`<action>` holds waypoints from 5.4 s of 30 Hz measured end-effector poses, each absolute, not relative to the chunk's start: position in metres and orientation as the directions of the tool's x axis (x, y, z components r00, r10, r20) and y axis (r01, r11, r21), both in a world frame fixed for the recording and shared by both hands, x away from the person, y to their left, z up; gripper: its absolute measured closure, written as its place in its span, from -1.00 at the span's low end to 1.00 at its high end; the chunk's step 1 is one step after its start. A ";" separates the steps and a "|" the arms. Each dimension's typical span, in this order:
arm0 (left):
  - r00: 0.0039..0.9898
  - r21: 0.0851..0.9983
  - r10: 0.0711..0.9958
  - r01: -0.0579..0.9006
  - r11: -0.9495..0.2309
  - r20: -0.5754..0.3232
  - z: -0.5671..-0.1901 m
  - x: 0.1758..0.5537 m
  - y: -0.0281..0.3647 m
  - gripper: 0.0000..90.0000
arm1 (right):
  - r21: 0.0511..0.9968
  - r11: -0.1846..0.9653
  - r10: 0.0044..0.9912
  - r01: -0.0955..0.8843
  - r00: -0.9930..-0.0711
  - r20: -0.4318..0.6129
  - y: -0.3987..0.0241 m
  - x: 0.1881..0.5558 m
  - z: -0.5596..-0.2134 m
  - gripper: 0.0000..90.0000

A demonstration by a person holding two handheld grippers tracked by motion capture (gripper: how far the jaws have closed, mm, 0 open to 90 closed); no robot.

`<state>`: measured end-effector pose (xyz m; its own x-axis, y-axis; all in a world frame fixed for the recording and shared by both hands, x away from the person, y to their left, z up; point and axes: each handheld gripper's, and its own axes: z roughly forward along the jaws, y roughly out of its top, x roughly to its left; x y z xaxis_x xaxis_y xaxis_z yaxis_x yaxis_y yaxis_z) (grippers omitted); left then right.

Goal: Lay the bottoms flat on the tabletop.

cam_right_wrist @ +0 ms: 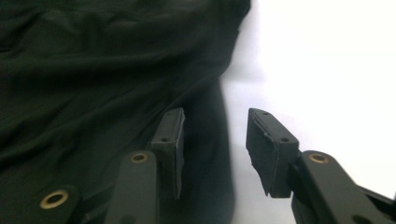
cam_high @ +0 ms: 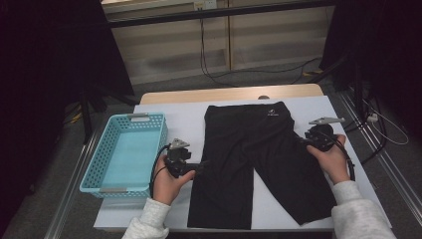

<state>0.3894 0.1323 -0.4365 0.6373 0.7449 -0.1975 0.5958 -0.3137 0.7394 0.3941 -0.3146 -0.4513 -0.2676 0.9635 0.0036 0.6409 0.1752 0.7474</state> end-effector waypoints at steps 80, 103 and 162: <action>0.689 0.742 0.698 0.570 -0.353 -0.197 -0.434 0.381 0.111 -0.59 | 0.790 0.262 0.907 0.555 -0.421 -0.005 -0.273 0.296 -0.450 0.19; 0.692 0.747 0.698 0.559 -0.360 -0.182 -0.432 0.381 0.107 -0.59 | 0.736 0.366 0.847 0.570 -0.532 -0.009 -0.227 0.290 -0.464 0.99; 0.698 0.753 0.693 0.551 -0.359 -0.180 -0.429 0.383 0.104 -0.59 | 0.714 0.143 0.966 0.685 -0.254 0.051 -0.343 0.257 -0.459 0.58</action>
